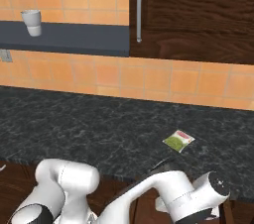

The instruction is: Pick the peeler from the drawer and place it on the counter.

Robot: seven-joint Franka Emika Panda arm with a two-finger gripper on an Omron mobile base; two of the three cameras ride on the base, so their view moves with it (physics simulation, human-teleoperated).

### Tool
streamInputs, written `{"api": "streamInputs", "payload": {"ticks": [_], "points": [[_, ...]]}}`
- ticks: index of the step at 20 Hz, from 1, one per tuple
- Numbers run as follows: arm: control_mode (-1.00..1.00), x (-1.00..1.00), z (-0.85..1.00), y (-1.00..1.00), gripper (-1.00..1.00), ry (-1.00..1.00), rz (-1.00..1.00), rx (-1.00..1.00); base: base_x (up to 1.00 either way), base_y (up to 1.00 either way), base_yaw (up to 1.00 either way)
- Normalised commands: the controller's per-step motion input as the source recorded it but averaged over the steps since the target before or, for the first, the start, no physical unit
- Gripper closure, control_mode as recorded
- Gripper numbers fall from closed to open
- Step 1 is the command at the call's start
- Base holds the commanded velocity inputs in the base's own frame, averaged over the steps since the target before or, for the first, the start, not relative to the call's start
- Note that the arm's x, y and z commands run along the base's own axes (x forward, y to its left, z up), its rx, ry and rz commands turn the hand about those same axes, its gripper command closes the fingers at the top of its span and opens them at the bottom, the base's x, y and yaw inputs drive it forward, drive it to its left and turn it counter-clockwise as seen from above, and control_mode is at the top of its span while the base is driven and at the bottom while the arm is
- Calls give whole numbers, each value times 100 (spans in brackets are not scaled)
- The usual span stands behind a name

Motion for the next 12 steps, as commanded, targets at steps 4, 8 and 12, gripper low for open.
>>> {"api": "streamInputs", "payload": {"ticks": [4, 8, 12], "points": [[-100, 73, 100, 100, 100, -22, 0, -18, 0, 0, 0], [-100, 91, 100, 100, 100, -13, 0, -22, 0, 0, 0], [-100, 100, 54, 100, 100, -1, 0, -26, 0, 0, 0]]}}
